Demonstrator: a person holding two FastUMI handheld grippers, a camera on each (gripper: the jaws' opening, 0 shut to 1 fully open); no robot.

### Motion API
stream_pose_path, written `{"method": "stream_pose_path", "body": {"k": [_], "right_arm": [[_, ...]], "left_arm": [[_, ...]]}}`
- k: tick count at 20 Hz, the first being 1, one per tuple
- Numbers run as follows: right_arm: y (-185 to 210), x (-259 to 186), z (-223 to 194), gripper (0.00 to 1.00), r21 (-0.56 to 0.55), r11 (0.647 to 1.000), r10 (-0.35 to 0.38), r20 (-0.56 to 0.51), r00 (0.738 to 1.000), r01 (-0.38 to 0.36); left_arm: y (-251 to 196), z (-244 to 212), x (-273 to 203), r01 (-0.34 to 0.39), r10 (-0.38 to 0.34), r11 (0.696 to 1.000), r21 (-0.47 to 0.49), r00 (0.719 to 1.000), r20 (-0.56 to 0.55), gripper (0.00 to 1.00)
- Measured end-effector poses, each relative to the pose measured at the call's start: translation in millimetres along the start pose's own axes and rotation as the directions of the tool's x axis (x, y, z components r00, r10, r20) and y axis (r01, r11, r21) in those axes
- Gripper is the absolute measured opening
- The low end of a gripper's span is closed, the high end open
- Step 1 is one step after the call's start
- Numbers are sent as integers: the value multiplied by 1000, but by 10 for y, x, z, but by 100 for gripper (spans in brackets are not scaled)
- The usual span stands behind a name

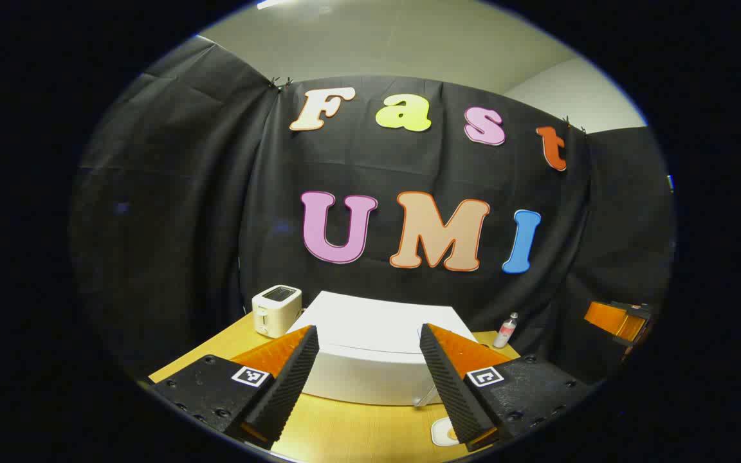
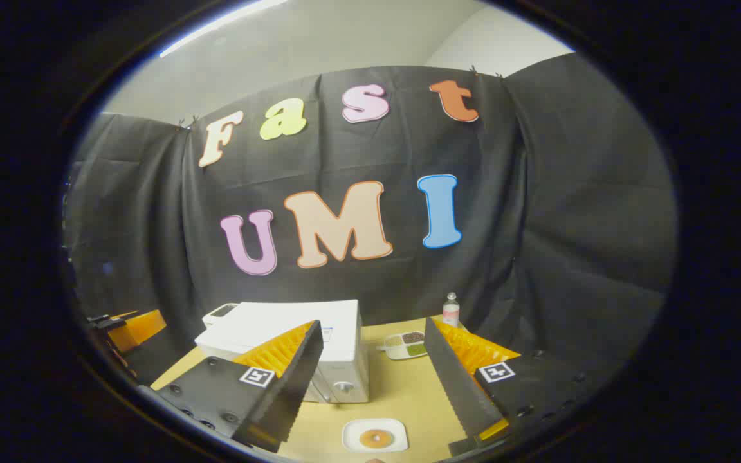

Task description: Open the microwave oven with the left hand, put the food in, and close the microwave oven.

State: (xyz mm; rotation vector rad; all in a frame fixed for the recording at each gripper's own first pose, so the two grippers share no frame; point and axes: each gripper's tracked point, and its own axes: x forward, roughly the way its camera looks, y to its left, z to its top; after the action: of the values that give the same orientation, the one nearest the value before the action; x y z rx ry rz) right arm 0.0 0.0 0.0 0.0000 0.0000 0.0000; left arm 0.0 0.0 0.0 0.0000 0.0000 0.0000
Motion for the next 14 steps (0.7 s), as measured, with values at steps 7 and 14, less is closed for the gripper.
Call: {"method": "stream_pose_path", "body": {"k": [7,14], "right_arm": [[-134,50,-102,92,4,999,-41,-32,999,42],[-176,18,-177,92,-11,998,-69,-47,997,68]], "left_arm": [[131,-97,54,-63,64,998,26,997,-41,96],[141,-87,66,-53,56,997,61,997,-44,96]]}}
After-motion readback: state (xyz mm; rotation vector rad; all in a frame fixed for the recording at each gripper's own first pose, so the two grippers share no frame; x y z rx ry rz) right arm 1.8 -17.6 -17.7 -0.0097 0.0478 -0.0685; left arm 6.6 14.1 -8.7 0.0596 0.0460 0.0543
